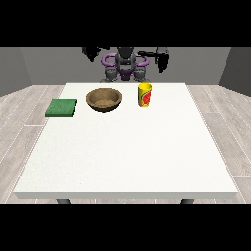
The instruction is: Pick the cup and pour the ball into the bowl, then pick the bowl and place it on the pad
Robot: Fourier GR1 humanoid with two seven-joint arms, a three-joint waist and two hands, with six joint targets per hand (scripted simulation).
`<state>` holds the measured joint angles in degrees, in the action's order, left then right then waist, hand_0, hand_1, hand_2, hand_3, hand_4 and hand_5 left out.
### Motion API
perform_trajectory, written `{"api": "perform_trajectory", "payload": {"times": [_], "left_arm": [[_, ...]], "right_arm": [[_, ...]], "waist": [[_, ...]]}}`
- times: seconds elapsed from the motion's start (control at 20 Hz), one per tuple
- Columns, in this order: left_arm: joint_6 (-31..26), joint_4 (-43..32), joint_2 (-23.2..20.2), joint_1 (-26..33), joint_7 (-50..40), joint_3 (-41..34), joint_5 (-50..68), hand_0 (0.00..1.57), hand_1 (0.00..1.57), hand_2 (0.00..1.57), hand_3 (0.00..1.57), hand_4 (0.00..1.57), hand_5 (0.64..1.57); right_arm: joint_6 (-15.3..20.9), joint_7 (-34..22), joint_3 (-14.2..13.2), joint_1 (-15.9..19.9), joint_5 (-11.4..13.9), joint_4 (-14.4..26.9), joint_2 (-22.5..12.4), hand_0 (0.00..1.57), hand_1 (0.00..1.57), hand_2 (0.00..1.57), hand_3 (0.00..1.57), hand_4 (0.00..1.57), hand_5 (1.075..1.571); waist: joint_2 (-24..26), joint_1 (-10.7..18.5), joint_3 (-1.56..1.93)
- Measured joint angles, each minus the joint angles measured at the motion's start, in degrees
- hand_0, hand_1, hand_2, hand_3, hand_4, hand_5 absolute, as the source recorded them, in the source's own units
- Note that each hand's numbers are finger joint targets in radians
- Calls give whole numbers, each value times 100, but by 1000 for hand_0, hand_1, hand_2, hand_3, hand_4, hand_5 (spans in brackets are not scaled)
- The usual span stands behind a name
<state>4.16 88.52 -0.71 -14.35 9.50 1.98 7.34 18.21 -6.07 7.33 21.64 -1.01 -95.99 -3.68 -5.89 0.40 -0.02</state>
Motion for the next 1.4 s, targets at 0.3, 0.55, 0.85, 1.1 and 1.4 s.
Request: {"api": "perform_trajectory", "payload": {"times": [0.3, 0.55, 0.85, 1.1, 1.4], "left_arm": [[-88, -605, 4, 190, 910, 88, -116, 0, 0, 0, 0, 0, 1534], [-231, -1329, 8, 237, 1615, 0, -221, 0, 0, 0, 0, 0, 1535], [-109, -2310, 34, -29, 2284, -148, -323, 0, 0, 0, 0, 0, 1535], [-87, -3051, -51, -320, 2686, -412, -287, 0, 0, 0, 0, 0, 1528], [3, -3816, -104, -711, 3096, -566, -151, 0, 0, 0, 0, 0, 1529]], "right_arm": [[-288, 241, -628, 353, -139, 543, -391, 0, 0, 370, 585, 662, 1566], [-381, 409, -923, 556, -144, 1002, -511, 0, 0, 431, 613, 652, 1565], [-550, 505, -1123, 837, -169, 1371, -633, 0, 0, 413, 615, 646, 1564], [-716, 668, -1179, 743, -190, 1490, -659, 0, 0, 351, 569, 641, 1566], [-982, 799, -1325, 743, -294, 1614, -785, 0, 0, 368, 548, 630, 1567]], "waist": [[-338, 62, 0], [-354, 117, 1], [-369, 12, 0], [-329, -156, 0], [-366, -311, -1]]}}
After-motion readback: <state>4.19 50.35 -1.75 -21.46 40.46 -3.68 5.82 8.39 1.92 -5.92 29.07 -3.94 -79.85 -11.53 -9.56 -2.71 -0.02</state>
